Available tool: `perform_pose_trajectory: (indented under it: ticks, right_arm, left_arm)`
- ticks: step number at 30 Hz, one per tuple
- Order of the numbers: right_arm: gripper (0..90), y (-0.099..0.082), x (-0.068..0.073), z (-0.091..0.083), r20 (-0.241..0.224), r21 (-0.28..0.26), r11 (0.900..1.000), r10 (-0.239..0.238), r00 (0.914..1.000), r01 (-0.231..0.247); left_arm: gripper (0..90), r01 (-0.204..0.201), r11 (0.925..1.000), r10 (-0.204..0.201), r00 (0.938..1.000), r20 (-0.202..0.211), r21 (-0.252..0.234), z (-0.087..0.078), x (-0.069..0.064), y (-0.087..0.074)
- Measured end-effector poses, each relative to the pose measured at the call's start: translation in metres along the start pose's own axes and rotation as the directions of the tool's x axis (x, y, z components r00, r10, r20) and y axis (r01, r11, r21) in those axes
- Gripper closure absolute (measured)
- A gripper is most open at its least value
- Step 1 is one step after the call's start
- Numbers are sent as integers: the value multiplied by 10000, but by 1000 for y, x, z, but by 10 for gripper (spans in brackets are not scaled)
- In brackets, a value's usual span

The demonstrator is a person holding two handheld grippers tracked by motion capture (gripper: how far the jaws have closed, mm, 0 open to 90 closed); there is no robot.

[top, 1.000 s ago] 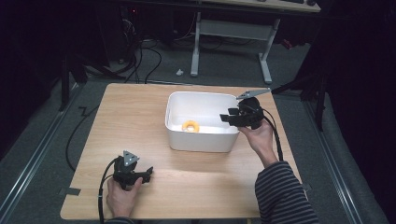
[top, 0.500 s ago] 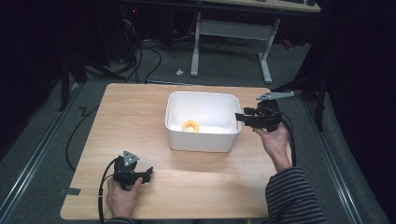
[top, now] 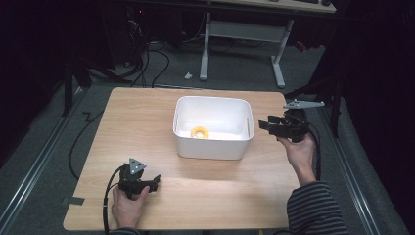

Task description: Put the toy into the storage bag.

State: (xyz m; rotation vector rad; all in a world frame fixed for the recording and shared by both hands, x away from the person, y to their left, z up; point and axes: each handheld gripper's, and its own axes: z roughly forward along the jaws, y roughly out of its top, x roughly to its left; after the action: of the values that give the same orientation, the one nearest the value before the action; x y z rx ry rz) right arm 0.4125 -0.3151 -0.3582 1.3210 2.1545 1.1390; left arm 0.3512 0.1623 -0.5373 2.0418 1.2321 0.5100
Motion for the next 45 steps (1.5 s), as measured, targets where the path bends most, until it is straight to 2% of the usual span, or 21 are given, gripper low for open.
perform_pose_trajectory:
  ticks: [6,11,13,20,28,32,45]
  right_arm:
    - [500,-3,-4,-17,52,-247,9996,-96,9999,98]
    - [488,-8,-4,-27,276,-299,9994,-189,9994,197]
    - [487,-13,-5,-35,209,-558,9983,-124,9997,136]
    - [487,-30,-9,-45,236,-511,9987,-5,9997,17]
    - [485,-39,-11,-57,298,-545,9985,84,9995,-68]
    - [489,-41,-9,-65,73,-541,9984,137,9999,-133]
    - [487,-50,12,-74,-115,-523,9983,-260,9996,253]
  left_arm:
    - [138,5,10000,-5,10000,-3,5,0,0,0]
    - [138,4,10000,-4,10000,-3,2,0,0,0]
    - [139,-2,10000,2,10000,-1,0,0,0,0]
    - [140,-2,10000,2,10000,3,0,0,0,0]
    - [140,-1,10000,1,10000,3,-2,0,0,0]
    - [140,2,10000,-2,10000,9,-4,0,0,0]
    - [141,4,10000,-4,10000,8,-3,0,0,0]
